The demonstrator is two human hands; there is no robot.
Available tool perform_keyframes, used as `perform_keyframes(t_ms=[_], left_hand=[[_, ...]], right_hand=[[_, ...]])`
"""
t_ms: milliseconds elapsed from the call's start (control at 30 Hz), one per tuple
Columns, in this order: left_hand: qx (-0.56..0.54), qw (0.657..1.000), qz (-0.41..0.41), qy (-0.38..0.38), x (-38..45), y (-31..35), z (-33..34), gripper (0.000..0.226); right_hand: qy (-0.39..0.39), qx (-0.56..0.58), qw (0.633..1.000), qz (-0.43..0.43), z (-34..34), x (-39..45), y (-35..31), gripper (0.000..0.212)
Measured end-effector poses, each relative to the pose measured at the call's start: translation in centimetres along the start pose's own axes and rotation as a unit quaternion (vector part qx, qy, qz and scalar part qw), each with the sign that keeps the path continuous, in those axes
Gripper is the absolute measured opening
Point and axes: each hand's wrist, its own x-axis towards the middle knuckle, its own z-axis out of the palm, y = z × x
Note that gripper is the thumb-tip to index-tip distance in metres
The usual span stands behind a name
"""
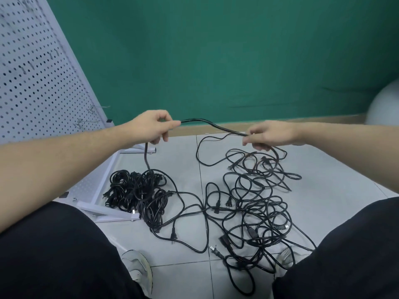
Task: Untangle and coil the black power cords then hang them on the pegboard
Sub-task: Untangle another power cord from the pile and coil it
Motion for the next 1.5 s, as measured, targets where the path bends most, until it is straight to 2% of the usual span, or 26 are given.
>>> perform_keyframes(t_ms=[67, 133, 267, 367, 433, 533, 667, 767, 833, 900, 1000, 1100, 1233, 1367, 1500], left_hand=[[0.041, 0.998, -0.015, -0.049, 0.0, -0.9, 0.2, 0.020], [0.067, 0.995, 0.014, -0.071, 0.1, -1.0, 0.8, 0.025], [0.054, 0.990, 0.109, -0.067, -0.4, 2.0, 2.1, 0.041], [0.160, 0.967, 0.166, -0.105, -0.7, 4.0, 3.1, 0.023], [0.190, 0.956, 0.188, -0.121, -0.9, 4.7, 3.6, 0.026], [0.121, 0.967, 0.216, -0.067, -1.0, 5.3, 3.3, 0.034], [0.015, 0.975, 0.223, 0.002, -1.0, 4.6, 1.7, 0.040], [-0.008, 0.979, 0.205, 0.015, -1.0, 3.2, 0.9, 0.046], [-0.024, 0.985, 0.170, 0.020, -1.0, 2.8, 0.5, 0.051], [0.009, 0.993, 0.116, 0.004, -0.9, 2.6, 0.2, 0.057], [0.129, 0.988, 0.021, -0.086, -0.5, 1.9, 0.5, 0.059], [0.051, 0.982, -0.024, -0.178, -0.8, 1.3, 2.1, 0.045], [-0.074, 0.975, -0.031, -0.209, -1.0, 3.0, 4.0, 0.040], [-0.108, 0.960, -0.048, -0.253, -1.2, 4.5, 4.2, 0.061], [-0.067, 0.978, -0.010, -0.196, -1.2, 5.2, 3.5, 0.038]], right_hand=[[0.050, -0.008, 0.998, -0.025, -0.1, -0.1, -0.9, 0.023], [0.065, -0.025, 0.996, -0.053, 0.1, 0.0, -2.2, 0.022], [0.014, -0.089, 0.990, -0.105, 1.3, 0.2, -4.7, 0.022], [-0.007, -0.110, 0.986, -0.122, 2.0, 0.5, -5.8, 0.022], [-0.019, -0.109, 0.986, -0.121, 2.3, 0.6, -6.0, 0.021], [-0.040, -0.103, 0.989, -0.099, 2.3, 0.7, -5.1, 0.025], [-0.045, -0.184, 0.981, -0.042, 1.5, 0.9, -2.2, 0.028], [-0.027, -0.194, 0.981, -0.019, 0.9, 0.8, -0.2, 0.025], [-0.009, -0.196, 0.980, -0.020, 0.5, 0.8, 0.2, 0.019], [0.012, -0.202, 0.979, -0.023, 0.2, 0.8, 0.1, 0.012], [0.039, -0.174, 0.983, -0.038, 0.1, 0.6, -0.4, 0.016], [0.057, -0.147, 0.984, -0.078, 0.5, 0.4, -1.9, 0.017], [0.036, -0.131, 0.980, -0.145, 1.9, 0.5, -4.3, 0.019], [0.034, -0.134, 0.977, -0.159, 2.0, 0.4, -4.8, 0.020], [0.075, -0.191, 0.964, -0.171, 1.8, 0.9, -4.7, 0.026]])
